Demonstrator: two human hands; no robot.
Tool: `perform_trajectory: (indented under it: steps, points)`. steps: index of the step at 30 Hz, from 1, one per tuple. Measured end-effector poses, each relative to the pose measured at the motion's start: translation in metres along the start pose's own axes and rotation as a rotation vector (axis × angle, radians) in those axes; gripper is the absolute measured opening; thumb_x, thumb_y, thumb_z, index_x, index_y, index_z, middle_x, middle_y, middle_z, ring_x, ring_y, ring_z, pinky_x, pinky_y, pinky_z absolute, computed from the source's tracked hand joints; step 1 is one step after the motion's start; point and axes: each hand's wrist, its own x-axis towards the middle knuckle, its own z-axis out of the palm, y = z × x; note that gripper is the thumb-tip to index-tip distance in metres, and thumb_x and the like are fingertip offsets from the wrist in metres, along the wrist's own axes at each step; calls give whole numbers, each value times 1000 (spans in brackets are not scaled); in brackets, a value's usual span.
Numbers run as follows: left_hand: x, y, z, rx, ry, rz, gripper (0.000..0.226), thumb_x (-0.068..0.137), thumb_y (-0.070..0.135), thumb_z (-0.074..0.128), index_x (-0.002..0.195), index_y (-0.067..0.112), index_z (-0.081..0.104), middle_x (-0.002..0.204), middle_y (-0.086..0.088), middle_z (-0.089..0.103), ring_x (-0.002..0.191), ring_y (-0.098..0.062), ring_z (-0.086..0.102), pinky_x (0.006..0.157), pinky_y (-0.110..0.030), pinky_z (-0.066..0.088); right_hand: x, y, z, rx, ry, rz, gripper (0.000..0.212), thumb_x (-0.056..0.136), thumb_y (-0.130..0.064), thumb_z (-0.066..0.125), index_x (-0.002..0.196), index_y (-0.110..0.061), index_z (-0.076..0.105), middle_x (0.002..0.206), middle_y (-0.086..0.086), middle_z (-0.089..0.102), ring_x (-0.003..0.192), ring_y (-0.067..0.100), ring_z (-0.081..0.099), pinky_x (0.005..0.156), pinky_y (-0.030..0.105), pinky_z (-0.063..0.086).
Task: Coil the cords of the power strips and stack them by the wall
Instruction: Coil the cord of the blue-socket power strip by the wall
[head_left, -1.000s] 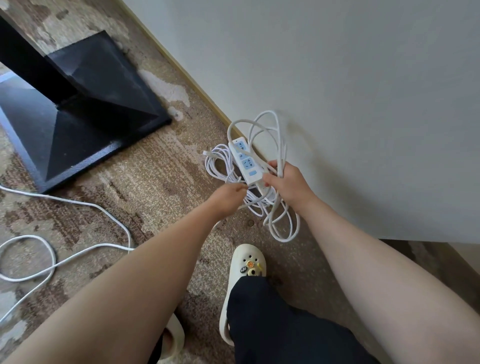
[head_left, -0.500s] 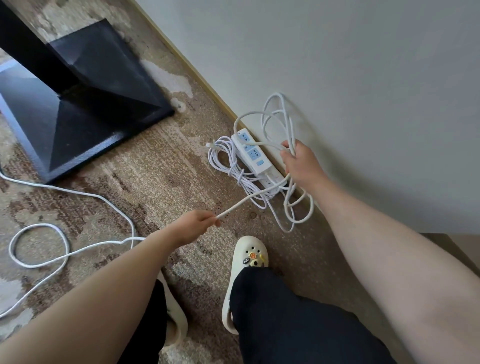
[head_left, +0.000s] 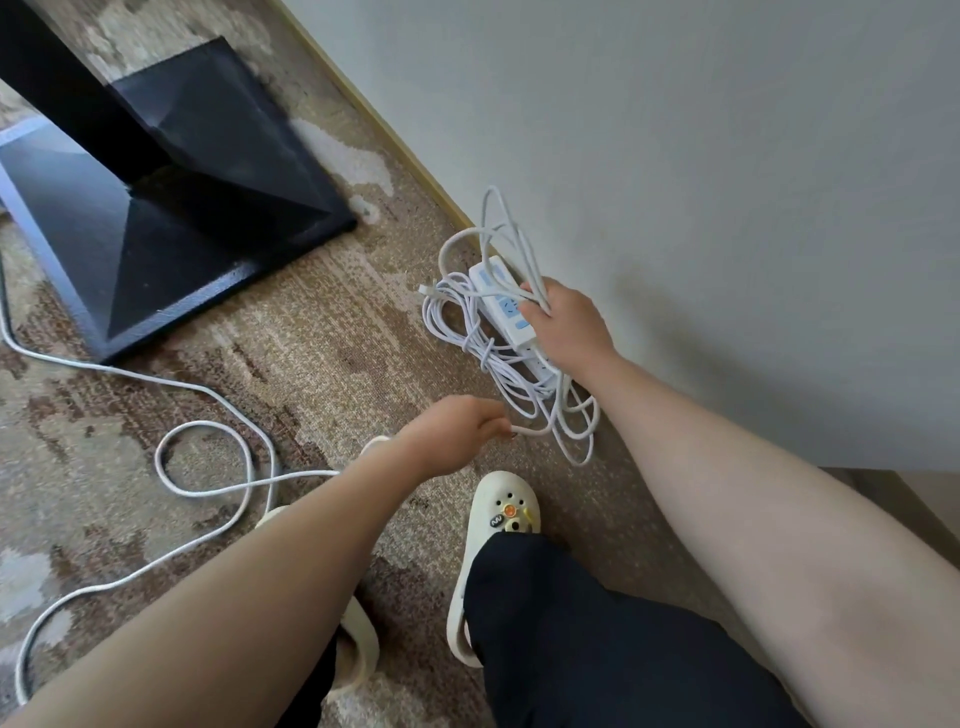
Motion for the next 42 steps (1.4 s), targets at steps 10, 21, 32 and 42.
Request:
perform_trajectory:
  steps: [10, 21, 32, 42]
  points:
    - [-38, -72, -42, -146, 81, -188, 20, 100, 27, 48, 103, 30, 68, 67, 5, 52, 56, -10, 42, 54, -23, 36, 13, 30, -36, -401, 19, -198, 36, 101, -23, 49, 133, -8, 54, 117, 19, 66, 102, 40, 61, 80, 42, 46]
    - [-31, -4, -36, 27, -73, -3, 18, 99, 33, 49, 95, 34, 66, 77, 14, 61, 59, 1, 48, 60, -15, 39, 15, 7, -25, -23, -20, 69, 24, 96, -31, 56, 109, -15, 67, 90, 6, 69, 86, 27, 63, 79, 40, 53]
    - [12, 36, -21, -150, 435, -65, 29, 95, 34, 58, 66, 31, 57, 66, 4, 64, 51, -7, 50, 54, -28, 46, -14, -2, -29, 283, -396, 115, 15, 94, -15, 60, 85, -13, 71, 63, -1, 66, 52, 6, 56, 54, 21, 47]
    - [24, 44, -16, -388, 652, -239, 31, 81, 40, 73, 74, 14, 59, 65, -4, 66, 47, -12, 47, 46, -32, 42, -27, 6, -34, 494, -471, 136, 29, 99, -22, 57, 85, -2, 71, 61, 5, 60, 49, 13, 50, 53, 25, 45]
